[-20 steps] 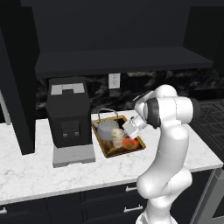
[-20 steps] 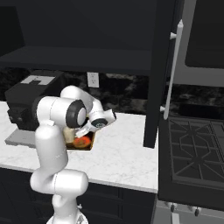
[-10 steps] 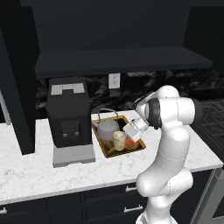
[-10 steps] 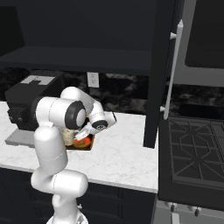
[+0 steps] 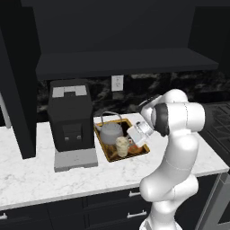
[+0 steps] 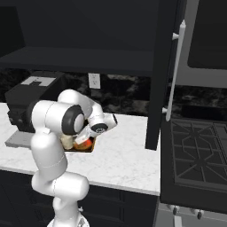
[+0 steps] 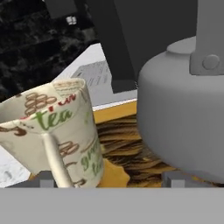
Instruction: Pick the kettle from the counter and place it on the tray. Then pick the mug from the cabinet and place it on the tray. Then close the cabinet doors.
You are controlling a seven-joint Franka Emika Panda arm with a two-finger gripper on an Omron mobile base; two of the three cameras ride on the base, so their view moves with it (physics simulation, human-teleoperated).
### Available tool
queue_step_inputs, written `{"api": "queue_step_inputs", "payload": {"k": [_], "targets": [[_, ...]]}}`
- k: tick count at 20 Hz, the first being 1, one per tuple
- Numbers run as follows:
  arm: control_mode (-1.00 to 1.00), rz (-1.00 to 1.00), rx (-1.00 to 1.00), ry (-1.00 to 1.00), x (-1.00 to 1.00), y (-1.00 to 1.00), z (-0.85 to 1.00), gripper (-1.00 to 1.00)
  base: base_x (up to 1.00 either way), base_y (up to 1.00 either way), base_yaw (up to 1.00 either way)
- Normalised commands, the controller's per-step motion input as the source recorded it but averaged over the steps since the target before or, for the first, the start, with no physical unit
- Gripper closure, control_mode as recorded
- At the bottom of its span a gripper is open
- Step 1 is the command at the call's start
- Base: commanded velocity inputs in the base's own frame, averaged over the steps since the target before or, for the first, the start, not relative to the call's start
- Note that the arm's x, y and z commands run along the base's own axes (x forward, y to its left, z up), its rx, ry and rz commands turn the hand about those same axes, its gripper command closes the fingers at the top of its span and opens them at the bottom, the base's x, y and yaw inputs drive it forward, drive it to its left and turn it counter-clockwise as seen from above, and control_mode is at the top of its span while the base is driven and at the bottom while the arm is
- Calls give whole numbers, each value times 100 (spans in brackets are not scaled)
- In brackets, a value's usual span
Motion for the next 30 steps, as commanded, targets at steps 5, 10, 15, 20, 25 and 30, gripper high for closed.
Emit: {"api": "queue_step_inputs", "payload": {"k": [5, 10, 15, 20, 25, 30], "targets": [[-100, 0, 0, -7, -4, -14, 23, -100, 0, 0, 0], [-100, 0, 0, -1, -9, -15, 31, -100, 0, 0, 0], [-100, 0, 1, 0, -29, -19, 30, -100, 0, 0, 0], [-100, 0, 6, -6, -72, -9, 41, -100, 0, 0, 0], [-100, 0, 1, -17, -67, 4, 44, -100, 0, 0, 0], [-100, -3, 0, -22, -56, 15, 50, -100, 0, 0, 0]]}}
